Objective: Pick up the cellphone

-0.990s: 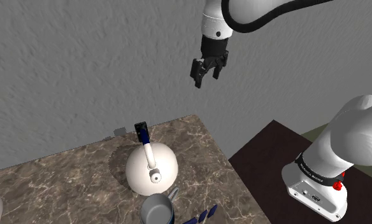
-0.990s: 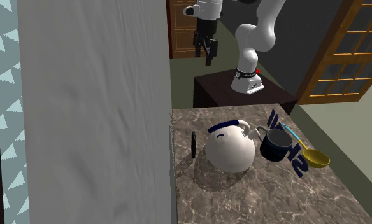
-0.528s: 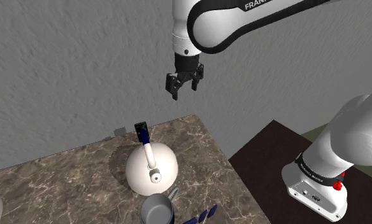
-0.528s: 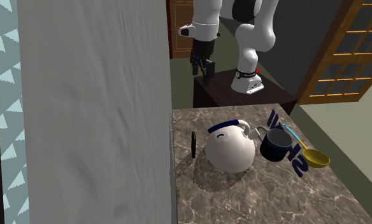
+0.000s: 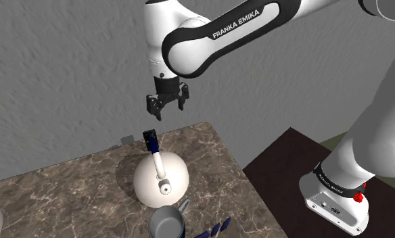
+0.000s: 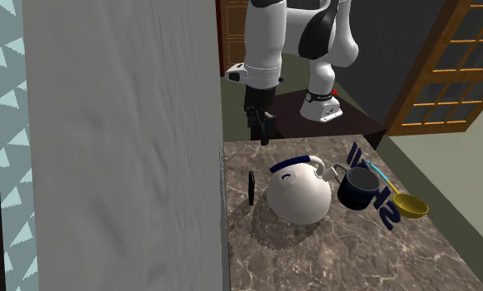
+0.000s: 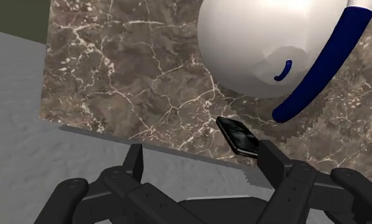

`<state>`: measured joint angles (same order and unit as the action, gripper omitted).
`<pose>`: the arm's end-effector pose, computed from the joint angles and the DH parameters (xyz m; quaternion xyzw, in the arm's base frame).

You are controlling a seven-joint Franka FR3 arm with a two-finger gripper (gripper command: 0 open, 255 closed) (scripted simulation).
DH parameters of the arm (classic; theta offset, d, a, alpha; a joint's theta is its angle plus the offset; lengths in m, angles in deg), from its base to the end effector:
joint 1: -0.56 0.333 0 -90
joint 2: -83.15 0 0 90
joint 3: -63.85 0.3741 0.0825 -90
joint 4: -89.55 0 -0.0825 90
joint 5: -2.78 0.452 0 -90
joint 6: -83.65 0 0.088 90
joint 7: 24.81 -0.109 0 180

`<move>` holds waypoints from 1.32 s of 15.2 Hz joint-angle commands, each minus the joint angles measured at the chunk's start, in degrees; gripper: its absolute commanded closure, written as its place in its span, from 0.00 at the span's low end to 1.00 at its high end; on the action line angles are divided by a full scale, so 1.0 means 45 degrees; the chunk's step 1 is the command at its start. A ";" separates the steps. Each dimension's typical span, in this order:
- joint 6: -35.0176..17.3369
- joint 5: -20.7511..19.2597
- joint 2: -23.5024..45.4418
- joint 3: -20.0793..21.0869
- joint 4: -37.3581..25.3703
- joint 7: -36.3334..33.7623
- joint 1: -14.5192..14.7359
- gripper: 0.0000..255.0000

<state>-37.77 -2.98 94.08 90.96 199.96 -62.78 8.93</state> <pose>0.5536 0.3730 0.4243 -0.9999 0.0002 -0.0096 0.0072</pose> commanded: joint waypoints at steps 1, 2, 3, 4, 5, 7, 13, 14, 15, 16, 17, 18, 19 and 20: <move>-0.0021 -0.0523 0.1092 -0.0020 -0.0888 -0.0569 0.0328 0.00; 0.0032 -0.0757 0.1627 -0.0053 -0.1390 -0.0831 0.0536 0.00; 0.0101 -0.0979 0.2163 -0.0097 -0.1914 -0.1074 0.0753 0.00; 0.0187 -0.1183 0.2699 -0.0159 -0.2462 -0.1296 0.0986 0.00; 0.0289 -0.1374 0.3238 -0.0223 -0.3035 -0.1499 0.1223 0.00; 0.0521 -0.1680 0.4233 -0.0359 -0.4155 -0.1818 0.1675 0.00; -0.0269 -0.1906 0.4689 -0.0517 -0.3793 -0.1949 0.1759 0.00; -0.0396 -0.1947 0.4773 -0.0544 -0.3744 -0.1973 0.1774 0.00; -0.0470 -0.1970 0.4819 -0.0559 -0.3713 -0.1986 0.1782 0.00; -0.0469 -0.1971 0.4821 -0.0559 -0.3716 -0.1987 0.1782 0.00; -0.0452 -0.1968 0.4812 -0.0555 -0.3724 -0.1994 0.1790 1.00; -0.0443 -0.1972 0.4830 -0.0558 -0.3749 -0.1993 0.1795 1.00; -0.0447 -0.1973 0.4830 -0.0558 -0.3745 -0.1996 0.1796 1.00; -0.0446 -0.1973 0.4833 -0.0559 -0.3750 -0.1995 0.1797 1.00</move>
<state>-39.76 -11.86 115.78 88.44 183.08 -71.76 17.00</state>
